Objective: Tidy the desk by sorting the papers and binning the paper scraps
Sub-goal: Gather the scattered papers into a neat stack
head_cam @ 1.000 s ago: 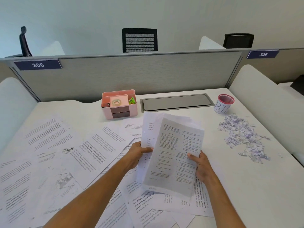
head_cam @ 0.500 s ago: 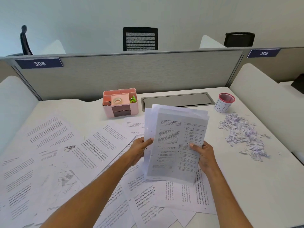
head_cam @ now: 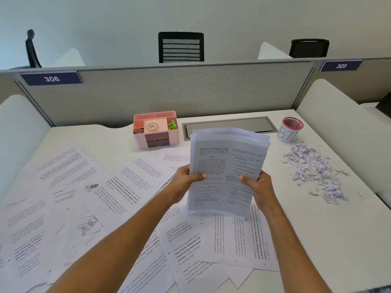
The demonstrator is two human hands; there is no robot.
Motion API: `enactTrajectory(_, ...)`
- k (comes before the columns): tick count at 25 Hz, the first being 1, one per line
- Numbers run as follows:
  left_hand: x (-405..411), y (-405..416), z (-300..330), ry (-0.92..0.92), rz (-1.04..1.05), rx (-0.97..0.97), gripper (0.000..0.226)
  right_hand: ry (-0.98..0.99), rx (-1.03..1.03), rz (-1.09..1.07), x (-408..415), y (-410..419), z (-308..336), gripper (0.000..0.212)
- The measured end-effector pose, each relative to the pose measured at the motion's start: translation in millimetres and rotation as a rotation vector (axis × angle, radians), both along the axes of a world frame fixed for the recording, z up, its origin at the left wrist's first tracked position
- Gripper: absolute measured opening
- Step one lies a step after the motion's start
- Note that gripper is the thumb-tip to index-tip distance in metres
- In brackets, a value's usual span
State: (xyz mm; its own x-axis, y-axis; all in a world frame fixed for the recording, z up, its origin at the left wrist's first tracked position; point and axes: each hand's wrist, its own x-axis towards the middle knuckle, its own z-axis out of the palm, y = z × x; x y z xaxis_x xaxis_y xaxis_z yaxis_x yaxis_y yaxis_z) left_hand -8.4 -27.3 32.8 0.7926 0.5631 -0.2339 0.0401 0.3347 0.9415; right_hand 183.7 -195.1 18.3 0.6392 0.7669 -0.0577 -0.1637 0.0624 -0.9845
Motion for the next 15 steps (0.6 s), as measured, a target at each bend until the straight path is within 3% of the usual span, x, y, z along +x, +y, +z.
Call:
enactTrajectory(7,-7,-4,-17,0.177,-0.054,0.215,0.035,-0.06,-0.112,-0.055,10,-3,-3,0.031)
enactTrajectory(11,-23,1,-44,0.602,-0.018,0.676,0.045,-0.098,-0.219,-0.05,38,-15,6,0.025)
enactTrajectory(15,-41,-4,-70,0.859,-0.06,0.943,0.066,-0.12,-0.38,0.103,59,-29,7,0.025)
